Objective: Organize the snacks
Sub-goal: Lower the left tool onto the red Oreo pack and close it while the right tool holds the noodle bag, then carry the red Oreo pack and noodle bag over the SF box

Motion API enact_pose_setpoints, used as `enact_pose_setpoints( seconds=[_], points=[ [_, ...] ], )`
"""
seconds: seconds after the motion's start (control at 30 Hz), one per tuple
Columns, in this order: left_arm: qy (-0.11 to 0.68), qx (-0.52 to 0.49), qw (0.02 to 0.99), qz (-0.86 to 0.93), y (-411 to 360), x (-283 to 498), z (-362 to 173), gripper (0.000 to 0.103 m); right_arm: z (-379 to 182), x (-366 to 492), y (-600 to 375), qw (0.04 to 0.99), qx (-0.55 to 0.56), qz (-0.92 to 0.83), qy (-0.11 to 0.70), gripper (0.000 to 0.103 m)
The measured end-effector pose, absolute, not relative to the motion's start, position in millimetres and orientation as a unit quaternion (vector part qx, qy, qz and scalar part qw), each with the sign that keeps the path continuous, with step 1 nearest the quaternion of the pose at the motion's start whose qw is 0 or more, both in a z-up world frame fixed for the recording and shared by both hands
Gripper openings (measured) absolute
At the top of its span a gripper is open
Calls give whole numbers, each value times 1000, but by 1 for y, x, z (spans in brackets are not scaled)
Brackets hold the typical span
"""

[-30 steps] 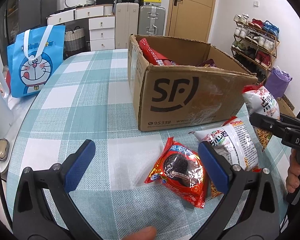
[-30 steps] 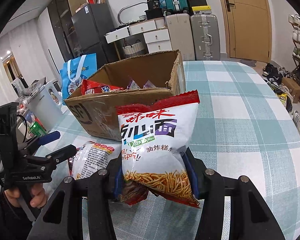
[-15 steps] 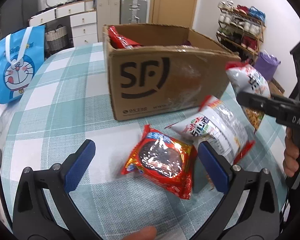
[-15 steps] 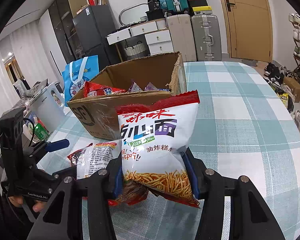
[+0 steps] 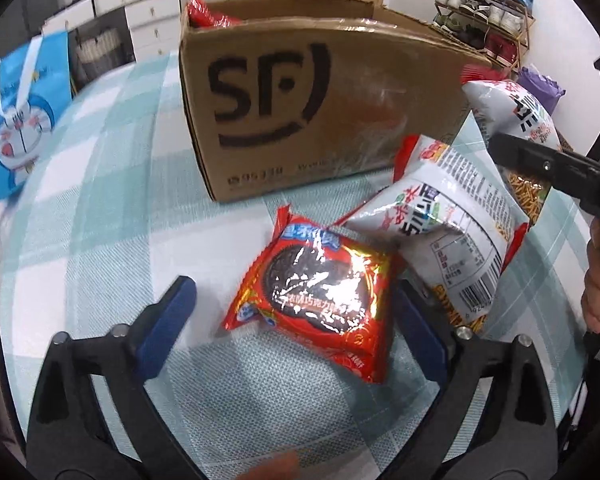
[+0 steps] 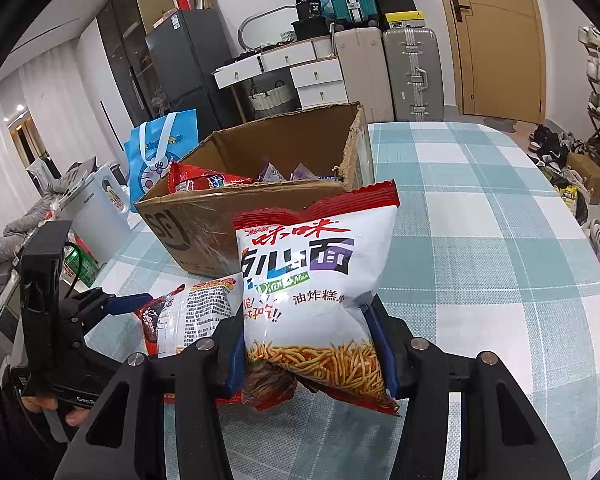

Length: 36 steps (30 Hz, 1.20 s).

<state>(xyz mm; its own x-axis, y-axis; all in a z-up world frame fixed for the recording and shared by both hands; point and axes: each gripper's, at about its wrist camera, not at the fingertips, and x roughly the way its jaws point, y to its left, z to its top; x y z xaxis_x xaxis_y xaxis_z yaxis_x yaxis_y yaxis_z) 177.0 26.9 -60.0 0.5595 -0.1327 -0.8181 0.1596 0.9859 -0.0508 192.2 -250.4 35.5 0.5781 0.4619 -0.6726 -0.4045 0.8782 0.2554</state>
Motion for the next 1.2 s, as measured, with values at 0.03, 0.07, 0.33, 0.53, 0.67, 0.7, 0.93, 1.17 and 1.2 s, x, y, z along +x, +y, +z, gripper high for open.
enact_pose_setpoints(
  seconds=[0.03,0.07,0.33,0.53,0.67,0.7,0.93,1.17,1.2],
  points=[
    [462,24,883,-80,24,177,-60,92,36,192,-251,888,37,244,389,52],
    [459,30,884,-86,21,176,-59,86,36,192,-251,888,37,244,389,52],
    [437,26,892,-117,10,168,-50,48,41,191,-254,890,40,245,382,52],
    [428,-4,896,-119,31,170,-45,47,44,191,-259,893,48,242,377,52],
    [406,-18,906,-118,38,166,-35,47,46,190,-260,894,51,241,374,52],
    [394,-24,911,-118,42,166,-31,47,46,190,-260,894,51,241,373,52],
    [345,-47,931,-108,52,156,-5,47,54,184,-259,898,51,246,361,52],
    [325,-64,939,-98,58,145,16,47,66,173,-251,900,44,270,341,52],
    [322,-63,940,-96,58,142,20,47,68,172,-250,900,42,274,338,52]
  ],
)
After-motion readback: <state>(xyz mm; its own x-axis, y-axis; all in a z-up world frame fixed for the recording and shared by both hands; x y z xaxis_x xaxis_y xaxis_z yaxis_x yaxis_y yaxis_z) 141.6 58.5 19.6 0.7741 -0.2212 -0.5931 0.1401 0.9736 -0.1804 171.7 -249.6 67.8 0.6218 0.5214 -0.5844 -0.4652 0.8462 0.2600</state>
